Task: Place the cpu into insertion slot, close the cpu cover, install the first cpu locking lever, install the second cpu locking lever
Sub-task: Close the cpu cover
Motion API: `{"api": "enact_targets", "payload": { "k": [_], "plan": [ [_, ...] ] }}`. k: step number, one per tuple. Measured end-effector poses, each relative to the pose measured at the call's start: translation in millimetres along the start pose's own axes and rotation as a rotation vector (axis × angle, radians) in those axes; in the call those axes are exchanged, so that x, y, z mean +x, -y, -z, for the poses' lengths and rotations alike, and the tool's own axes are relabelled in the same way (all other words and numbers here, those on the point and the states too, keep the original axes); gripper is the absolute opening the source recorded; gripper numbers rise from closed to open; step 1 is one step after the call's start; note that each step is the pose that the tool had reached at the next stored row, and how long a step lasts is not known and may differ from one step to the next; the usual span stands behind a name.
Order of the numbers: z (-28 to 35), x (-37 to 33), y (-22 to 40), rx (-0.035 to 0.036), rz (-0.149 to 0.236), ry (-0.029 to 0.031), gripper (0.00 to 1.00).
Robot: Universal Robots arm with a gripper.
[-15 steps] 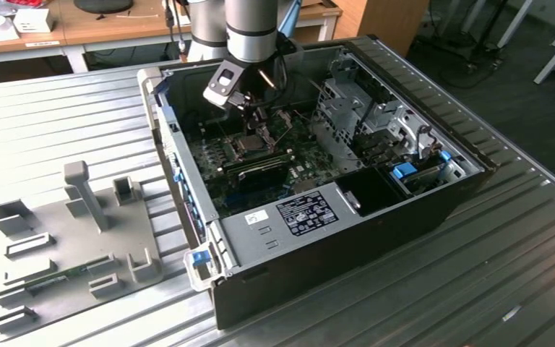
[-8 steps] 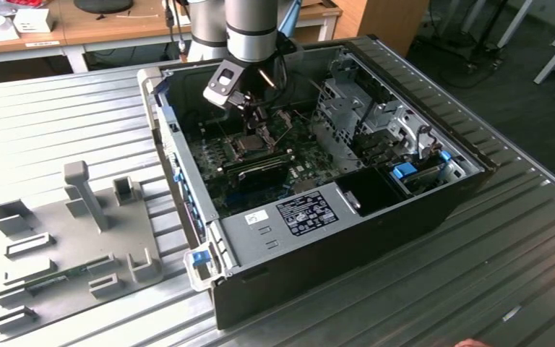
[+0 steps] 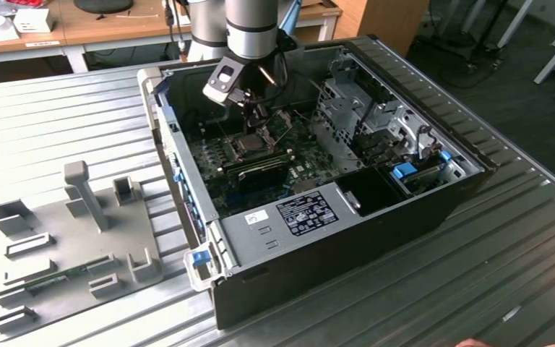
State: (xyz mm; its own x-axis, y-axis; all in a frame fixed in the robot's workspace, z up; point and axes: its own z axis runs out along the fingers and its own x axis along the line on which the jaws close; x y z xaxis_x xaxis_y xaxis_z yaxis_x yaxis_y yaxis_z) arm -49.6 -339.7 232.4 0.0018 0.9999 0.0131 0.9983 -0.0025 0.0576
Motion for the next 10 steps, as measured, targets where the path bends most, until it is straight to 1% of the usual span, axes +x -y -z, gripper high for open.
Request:
{"api": "enact_targets", "payload": {
  "k": [6, 10],
  "plan": [
    [3.0, 0.0, -0.2, 0.0000, 0.000, -0.0001, 0.11],
    [3.1, 0.0, -0.2, 0.0000, 0.000, -0.0001, 0.11]
  ]
}}
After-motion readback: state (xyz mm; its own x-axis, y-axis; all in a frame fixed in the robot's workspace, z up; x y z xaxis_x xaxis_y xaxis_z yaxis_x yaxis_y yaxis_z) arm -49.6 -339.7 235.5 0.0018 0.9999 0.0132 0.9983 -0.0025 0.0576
